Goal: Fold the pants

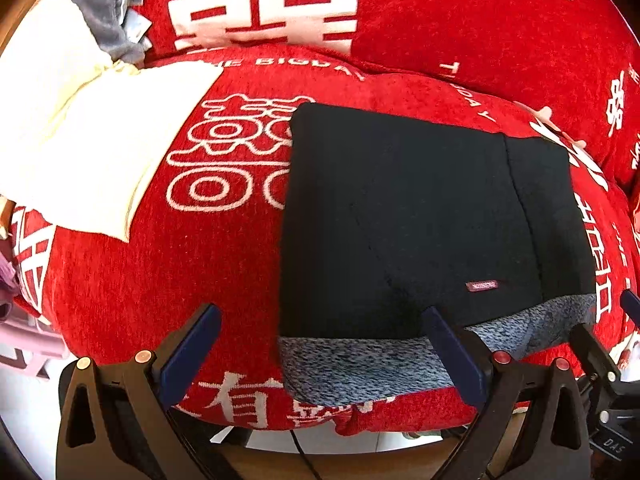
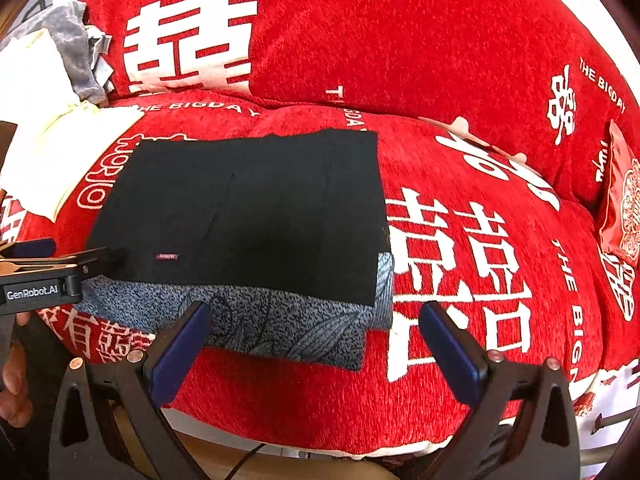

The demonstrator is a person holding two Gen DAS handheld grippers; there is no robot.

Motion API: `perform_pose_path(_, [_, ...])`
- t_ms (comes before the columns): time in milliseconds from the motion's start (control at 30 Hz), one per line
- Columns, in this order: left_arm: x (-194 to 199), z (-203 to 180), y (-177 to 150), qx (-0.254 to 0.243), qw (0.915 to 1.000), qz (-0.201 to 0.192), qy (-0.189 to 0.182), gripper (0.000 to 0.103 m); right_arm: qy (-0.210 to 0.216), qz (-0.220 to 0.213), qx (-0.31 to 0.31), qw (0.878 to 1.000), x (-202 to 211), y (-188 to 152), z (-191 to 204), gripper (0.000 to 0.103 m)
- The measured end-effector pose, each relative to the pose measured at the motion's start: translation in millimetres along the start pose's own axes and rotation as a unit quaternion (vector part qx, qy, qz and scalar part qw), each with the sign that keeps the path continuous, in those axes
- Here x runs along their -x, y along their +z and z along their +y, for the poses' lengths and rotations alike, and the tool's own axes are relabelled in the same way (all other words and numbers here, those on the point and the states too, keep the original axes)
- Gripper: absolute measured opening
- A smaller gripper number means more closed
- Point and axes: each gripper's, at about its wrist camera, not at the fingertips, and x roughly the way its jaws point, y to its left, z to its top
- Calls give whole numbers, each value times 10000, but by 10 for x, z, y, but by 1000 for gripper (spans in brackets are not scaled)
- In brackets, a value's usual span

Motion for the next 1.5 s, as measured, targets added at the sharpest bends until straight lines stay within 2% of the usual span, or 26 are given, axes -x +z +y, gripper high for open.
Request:
perform_pose_path(200, [47,-145,-80,-210,9996,-110,127,102,-26,90,-87,9999,-15,-73,-33,103])
perform_pose_path(367, [29,-232,-147,-393,9989,17,250,102,-63,130,-99,9998,-29,-76,-37,103])
perform_pose_path(567, [79,-296,-189,-537,9980,-66,320,102,-93,127,-80,9998,-25,-77,-23,103])
perform_pose_path(1500, [56,-289,-203,-564,9981,40,251,102,-132,131,-55,9998,-9,-75,8,103])
